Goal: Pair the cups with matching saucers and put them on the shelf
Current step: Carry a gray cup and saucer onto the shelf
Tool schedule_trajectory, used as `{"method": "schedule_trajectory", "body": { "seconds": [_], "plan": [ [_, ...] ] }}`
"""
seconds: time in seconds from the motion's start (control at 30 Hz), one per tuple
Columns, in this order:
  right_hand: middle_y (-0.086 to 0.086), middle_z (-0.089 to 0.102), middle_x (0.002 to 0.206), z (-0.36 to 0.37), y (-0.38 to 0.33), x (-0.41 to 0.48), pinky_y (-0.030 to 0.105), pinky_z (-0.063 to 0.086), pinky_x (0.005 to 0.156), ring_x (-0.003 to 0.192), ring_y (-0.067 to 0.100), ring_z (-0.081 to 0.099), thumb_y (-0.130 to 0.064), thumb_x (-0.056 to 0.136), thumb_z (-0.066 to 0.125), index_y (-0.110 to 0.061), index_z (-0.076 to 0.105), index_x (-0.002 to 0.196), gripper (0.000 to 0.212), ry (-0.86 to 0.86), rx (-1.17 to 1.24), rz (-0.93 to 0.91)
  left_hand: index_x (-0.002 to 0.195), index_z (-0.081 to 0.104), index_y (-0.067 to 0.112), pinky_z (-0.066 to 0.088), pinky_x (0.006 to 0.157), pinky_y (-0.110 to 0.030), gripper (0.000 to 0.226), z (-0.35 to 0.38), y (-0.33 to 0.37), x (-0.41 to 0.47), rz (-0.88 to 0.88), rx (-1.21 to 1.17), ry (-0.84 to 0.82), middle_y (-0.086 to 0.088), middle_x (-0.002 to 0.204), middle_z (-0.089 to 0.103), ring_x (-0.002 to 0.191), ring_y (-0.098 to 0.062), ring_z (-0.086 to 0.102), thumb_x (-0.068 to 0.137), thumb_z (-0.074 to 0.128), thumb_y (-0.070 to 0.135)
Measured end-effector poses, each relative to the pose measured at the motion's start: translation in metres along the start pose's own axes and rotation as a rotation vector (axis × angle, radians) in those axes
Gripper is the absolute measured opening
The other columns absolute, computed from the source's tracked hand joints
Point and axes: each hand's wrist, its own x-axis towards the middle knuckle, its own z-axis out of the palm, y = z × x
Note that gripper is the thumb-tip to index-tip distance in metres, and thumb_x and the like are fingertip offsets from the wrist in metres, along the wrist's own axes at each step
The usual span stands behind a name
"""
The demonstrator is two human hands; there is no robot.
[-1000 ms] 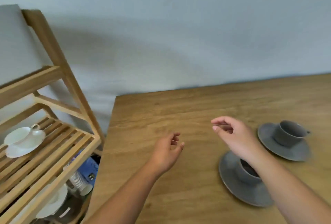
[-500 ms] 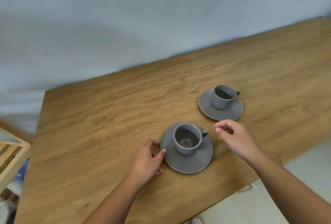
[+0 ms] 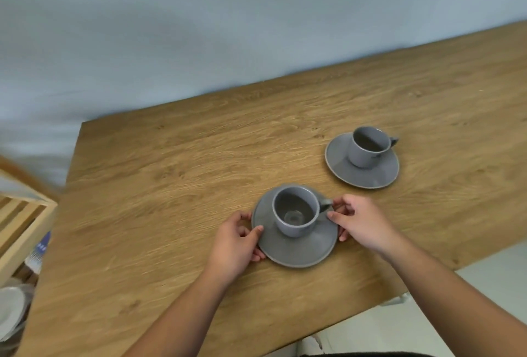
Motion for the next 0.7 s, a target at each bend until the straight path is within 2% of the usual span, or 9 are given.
{"method": "schedule_trajectory", "body": {
  "seconds": [0.17,0.33,0.47,0.7],
  "plan": [
    [0.005,0.069,0.075,0.011,-0.034,-0.001,0.027,0.05,0.052,0.045,0.016,0.059,-0.01,0.088,0.061,-0.014,0.061,0.094,0.008,-0.007,-0.002,-0.073,0.108,0.056,0.014,0.049,0.04,-0.02,0.017,-0.025,0.009,0.001,0.038,-0.071,0.064,0.005,0.042,0.057,0.038,-0.009,0.056,0.092,0.058,0.008],
    [0.006,0.07,0.075,0.044,-0.08,0.009,0.04,0.055,0.061,0.05,0.018,0.062,-0.013,0.088,0.06,-0.017,0.061,0.092,0.006,-0.068,0.002,-0.169,0.12,0.056,0.009,0.045,0.037,-0.017,0.027,-0.076,0.016,-0.009,0.068,-0.125,0.223,-0.004,0.057,0.054,0.034,-0.005,0.052,0.093,0.057,0.008],
    [0.007,0.066,0.072,0.094,-0.118,0.012,0.041,0.055,0.062,0.051,0.02,0.059,-0.009,0.089,0.058,-0.015,0.061,0.091,0.007,-0.159,0.045,-0.244,0.122,0.058,0.006,0.045,0.037,-0.018,0.03,-0.131,0.007,-0.027,0.068,-0.153,0.361,-0.006,0.058,0.054,0.035,-0.005,0.052,0.092,0.057,0.008],
    [0.008,0.061,0.067,0.211,-0.181,0.001,0.028,0.05,0.049,0.052,0.02,0.058,-0.003,0.09,0.056,-0.008,0.06,0.095,0.007,-0.404,0.041,-0.329,0.116,0.063,0.011,0.044,0.04,-0.016,0.024,-0.23,-0.036,-0.076,0.014,-0.172,0.632,-0.002,0.058,0.056,0.041,-0.007,0.053,0.093,0.057,0.012]
  ]
}}
